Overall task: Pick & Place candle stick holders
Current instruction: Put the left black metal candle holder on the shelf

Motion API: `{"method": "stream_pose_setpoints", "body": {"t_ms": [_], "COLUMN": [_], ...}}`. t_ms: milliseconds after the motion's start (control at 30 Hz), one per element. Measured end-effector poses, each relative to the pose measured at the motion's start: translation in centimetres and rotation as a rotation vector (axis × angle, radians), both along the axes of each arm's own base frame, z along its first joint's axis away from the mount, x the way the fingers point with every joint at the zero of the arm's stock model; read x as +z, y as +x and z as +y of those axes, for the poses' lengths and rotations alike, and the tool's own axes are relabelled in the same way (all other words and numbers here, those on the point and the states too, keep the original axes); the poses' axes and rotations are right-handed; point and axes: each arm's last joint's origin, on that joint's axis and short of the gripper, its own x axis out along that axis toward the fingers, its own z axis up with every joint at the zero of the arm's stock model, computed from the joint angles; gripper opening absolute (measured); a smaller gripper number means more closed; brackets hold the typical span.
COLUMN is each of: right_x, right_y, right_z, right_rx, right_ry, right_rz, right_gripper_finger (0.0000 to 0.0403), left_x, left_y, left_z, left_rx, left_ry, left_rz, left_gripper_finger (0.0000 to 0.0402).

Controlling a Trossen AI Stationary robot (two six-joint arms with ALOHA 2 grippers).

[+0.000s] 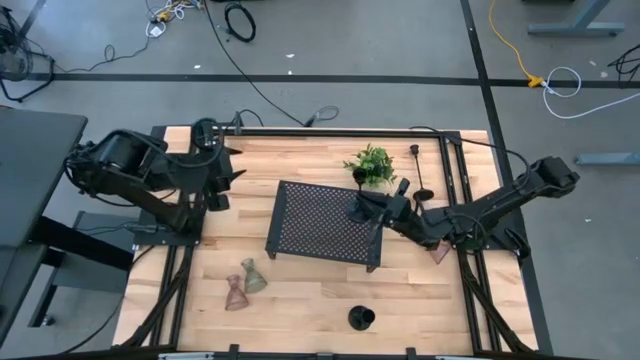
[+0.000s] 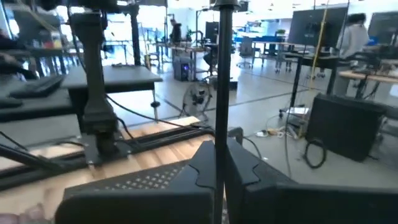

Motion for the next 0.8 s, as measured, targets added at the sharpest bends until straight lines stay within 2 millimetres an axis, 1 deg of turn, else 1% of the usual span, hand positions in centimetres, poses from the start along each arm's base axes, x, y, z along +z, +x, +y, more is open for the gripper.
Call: {"method": "stream_pose_setpoints", "body": {"t_ms": [100,167,300,367,533,667,800], "right_x": [-1.8,-2.7,-3.6,-4.3,-6.0,-5.9,-5.8], "right_y": [-0.6,-1.1,-2.2,-2.6,-3.5,-3.5,-3.3], "right_z": [-0.1,-0.1,-0.1,-0.1,-0.5,-0.7,-1.0], "right_rx": [-0.026,-0.039,-0.046,-0.064,-0.092,-0.13,-0.091], "right_ry": [0.003,0.016,0.022,0.01,0.034,0.02,0.02], "right_rz": [0.006,-0.013,-0.074,-0.074,-0.077,-0.074,-0.088], "right_gripper_finger": [0.0,0.0,0.0,0.0,0.0,0.0,0.0], "left_x": [-0.5,-1.2,-2.8,-3.4,-4.4,-4.5,-4.3], "left_y": [0.7,1.2,2.0,2.3,2.8,3.4,3.6], "left_z": [-0.2,-0.4,-0.5,-0.6,-0.7,-0.8,-0.9], "left_rx": [-0.017,-0.031,-0.011,0.003,0.01,0.002,-0.002], "left_ry": [-0.016,-0.001,0.044,0.059,0.066,0.066,0.063], "left_rz": [-0.015,0.011,0.053,0.071,0.081,0.05,0.022], "left_gripper_finger": [0.0193,0.0193,0.0193,0.0193,0.0193,0.0193,0.0192]}}
